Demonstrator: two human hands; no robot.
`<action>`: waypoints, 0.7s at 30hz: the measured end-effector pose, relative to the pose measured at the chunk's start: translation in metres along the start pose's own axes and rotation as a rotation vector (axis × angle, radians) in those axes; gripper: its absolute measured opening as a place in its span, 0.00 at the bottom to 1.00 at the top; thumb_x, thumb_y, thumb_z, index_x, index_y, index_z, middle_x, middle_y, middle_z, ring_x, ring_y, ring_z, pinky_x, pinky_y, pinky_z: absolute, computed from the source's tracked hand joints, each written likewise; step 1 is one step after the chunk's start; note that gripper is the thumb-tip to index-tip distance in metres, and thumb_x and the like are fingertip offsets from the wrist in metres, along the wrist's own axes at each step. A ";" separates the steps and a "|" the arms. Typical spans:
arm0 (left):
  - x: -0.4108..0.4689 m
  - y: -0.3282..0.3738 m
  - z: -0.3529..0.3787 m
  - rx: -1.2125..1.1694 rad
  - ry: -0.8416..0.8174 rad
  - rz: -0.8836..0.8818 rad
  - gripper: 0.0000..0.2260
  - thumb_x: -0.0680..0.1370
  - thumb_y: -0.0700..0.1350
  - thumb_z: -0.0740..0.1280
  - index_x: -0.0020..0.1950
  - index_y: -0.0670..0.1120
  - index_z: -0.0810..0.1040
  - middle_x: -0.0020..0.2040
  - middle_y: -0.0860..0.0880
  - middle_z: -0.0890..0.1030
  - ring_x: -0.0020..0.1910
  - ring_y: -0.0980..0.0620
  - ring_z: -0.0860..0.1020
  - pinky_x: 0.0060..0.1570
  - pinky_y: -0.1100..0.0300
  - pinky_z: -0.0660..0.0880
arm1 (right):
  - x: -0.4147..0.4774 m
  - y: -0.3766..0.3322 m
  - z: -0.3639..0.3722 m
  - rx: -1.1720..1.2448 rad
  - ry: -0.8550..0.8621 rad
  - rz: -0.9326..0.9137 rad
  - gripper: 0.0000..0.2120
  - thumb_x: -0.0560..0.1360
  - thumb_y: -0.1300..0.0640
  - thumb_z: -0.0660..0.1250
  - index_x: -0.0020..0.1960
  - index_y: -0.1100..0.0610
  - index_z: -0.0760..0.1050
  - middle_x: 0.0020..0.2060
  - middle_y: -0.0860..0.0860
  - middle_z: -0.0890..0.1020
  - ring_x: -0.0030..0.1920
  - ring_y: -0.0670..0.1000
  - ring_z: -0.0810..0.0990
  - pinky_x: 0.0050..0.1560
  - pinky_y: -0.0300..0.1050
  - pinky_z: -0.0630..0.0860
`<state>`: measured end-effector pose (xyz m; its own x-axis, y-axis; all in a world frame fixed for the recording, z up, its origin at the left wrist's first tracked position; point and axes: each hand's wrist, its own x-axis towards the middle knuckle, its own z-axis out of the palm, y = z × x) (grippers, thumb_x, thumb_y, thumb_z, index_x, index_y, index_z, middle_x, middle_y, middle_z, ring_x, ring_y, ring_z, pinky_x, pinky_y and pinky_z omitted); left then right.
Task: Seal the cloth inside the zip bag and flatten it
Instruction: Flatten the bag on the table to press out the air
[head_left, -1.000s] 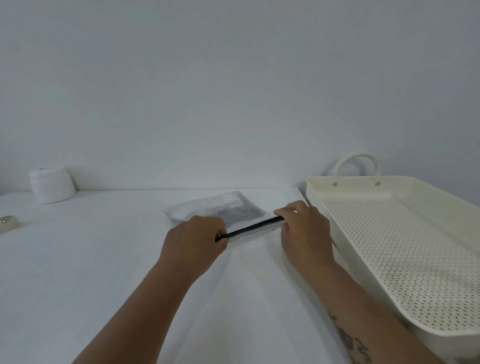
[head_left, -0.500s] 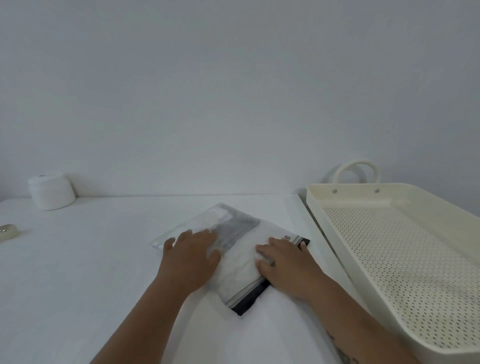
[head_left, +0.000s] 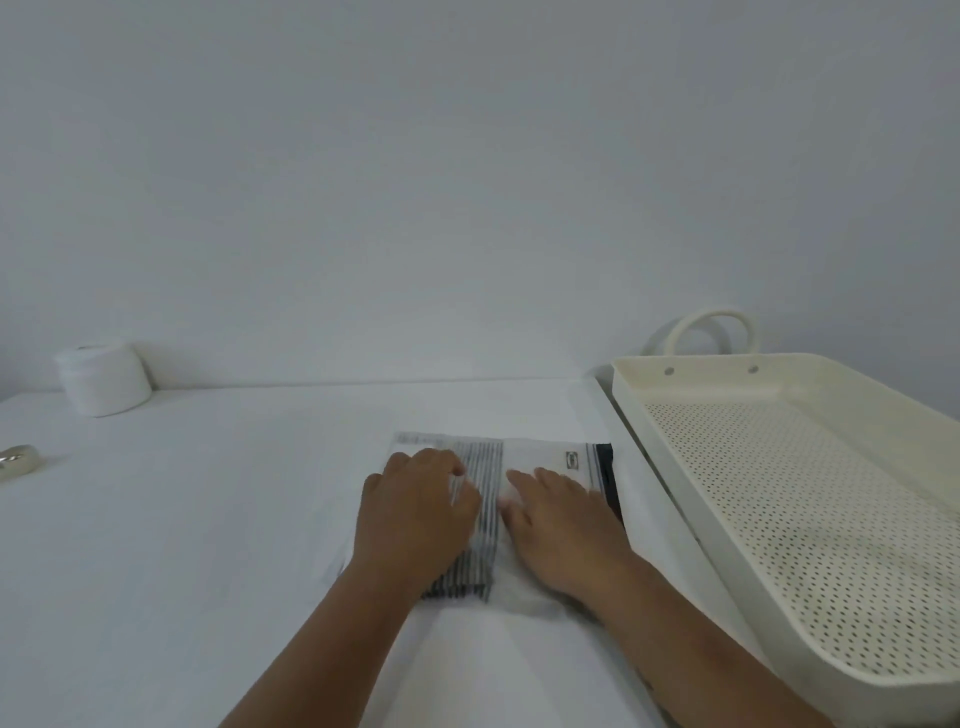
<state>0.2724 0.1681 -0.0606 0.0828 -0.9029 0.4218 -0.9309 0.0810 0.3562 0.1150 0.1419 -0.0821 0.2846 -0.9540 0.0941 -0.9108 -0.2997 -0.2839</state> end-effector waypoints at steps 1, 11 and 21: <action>-0.001 0.000 0.007 0.050 -0.083 -0.015 0.15 0.77 0.55 0.57 0.60 0.53 0.75 0.58 0.54 0.79 0.63 0.49 0.73 0.62 0.51 0.66 | 0.001 0.002 0.004 -0.009 -0.029 0.010 0.26 0.80 0.40 0.44 0.76 0.47 0.54 0.78 0.52 0.58 0.77 0.55 0.55 0.76 0.61 0.50; 0.004 -0.020 0.008 0.355 -0.344 -0.070 0.29 0.75 0.68 0.45 0.67 0.55 0.69 0.72 0.56 0.69 0.71 0.47 0.64 0.64 0.42 0.58 | 0.014 0.032 -0.001 -0.081 -0.106 0.037 0.30 0.78 0.36 0.41 0.78 0.45 0.47 0.79 0.48 0.48 0.78 0.51 0.43 0.75 0.61 0.37; 0.009 -0.018 0.008 0.173 -0.115 0.009 0.20 0.81 0.49 0.51 0.72 0.48 0.67 0.76 0.51 0.65 0.75 0.50 0.60 0.73 0.48 0.57 | 0.021 -0.011 -0.020 0.035 0.129 -0.135 0.23 0.81 0.51 0.52 0.76 0.50 0.59 0.77 0.51 0.60 0.76 0.53 0.57 0.76 0.59 0.52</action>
<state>0.2870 0.1553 -0.0701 0.0421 -0.9455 0.3229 -0.9795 0.0246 0.1998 0.1249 0.1248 -0.0581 0.3606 -0.8975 0.2540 -0.8553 -0.4268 -0.2937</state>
